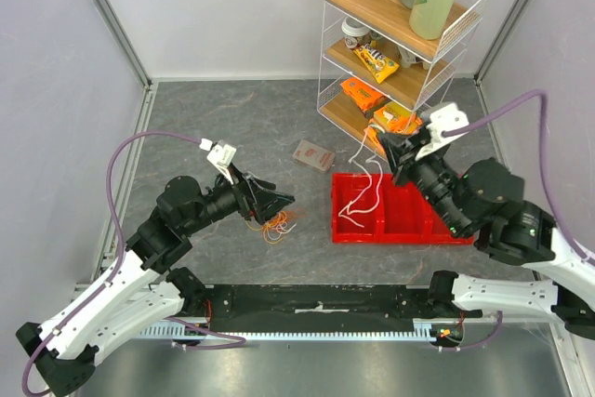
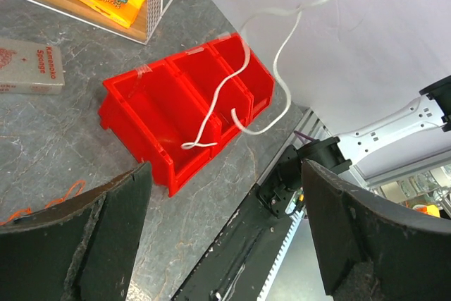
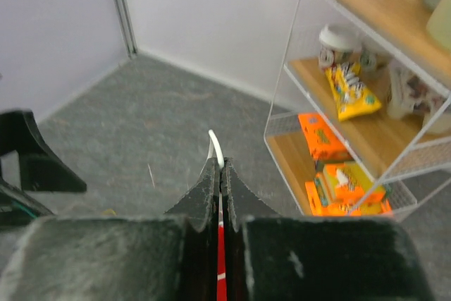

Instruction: Untangle the cables

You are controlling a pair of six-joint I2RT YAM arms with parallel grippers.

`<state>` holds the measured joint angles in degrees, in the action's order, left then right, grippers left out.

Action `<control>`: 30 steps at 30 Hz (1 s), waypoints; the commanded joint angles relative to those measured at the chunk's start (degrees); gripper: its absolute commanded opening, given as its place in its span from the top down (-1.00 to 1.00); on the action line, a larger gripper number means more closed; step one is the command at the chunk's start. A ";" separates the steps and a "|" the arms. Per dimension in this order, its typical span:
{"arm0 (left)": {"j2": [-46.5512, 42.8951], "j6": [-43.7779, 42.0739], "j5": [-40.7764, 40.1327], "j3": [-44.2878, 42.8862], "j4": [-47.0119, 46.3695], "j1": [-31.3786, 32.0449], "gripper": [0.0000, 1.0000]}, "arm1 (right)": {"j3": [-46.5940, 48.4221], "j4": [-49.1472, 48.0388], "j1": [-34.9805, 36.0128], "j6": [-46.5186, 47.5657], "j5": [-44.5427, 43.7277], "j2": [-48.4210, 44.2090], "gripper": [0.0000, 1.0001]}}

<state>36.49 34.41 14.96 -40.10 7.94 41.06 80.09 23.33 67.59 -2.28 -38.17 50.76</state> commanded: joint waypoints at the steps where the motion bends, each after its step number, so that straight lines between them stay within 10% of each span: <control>1: -0.63 0.83 -0.90 -0.60 0.31 -0.19 -0.84 | -9.59 -4.43 -0.18 -2.81 -2.61 -3.56 1.00; 14: -1.25 1.80 -1.07 0.90 0.05 -0.19 -0.84 | -22.08 -3.03 -1.67 -4.30 -14.21 -2.60 1.00; 30: -4.32 2.06 -2.31 2.48 3.22 -0.10 -0.82 | -41.50 -14.72 -11.69 -31.88 5.39 2.41 1.00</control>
<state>32.49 35.27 13.41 -38.39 11.07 40.99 41.60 13.26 58.02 -23.31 -35.14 54.92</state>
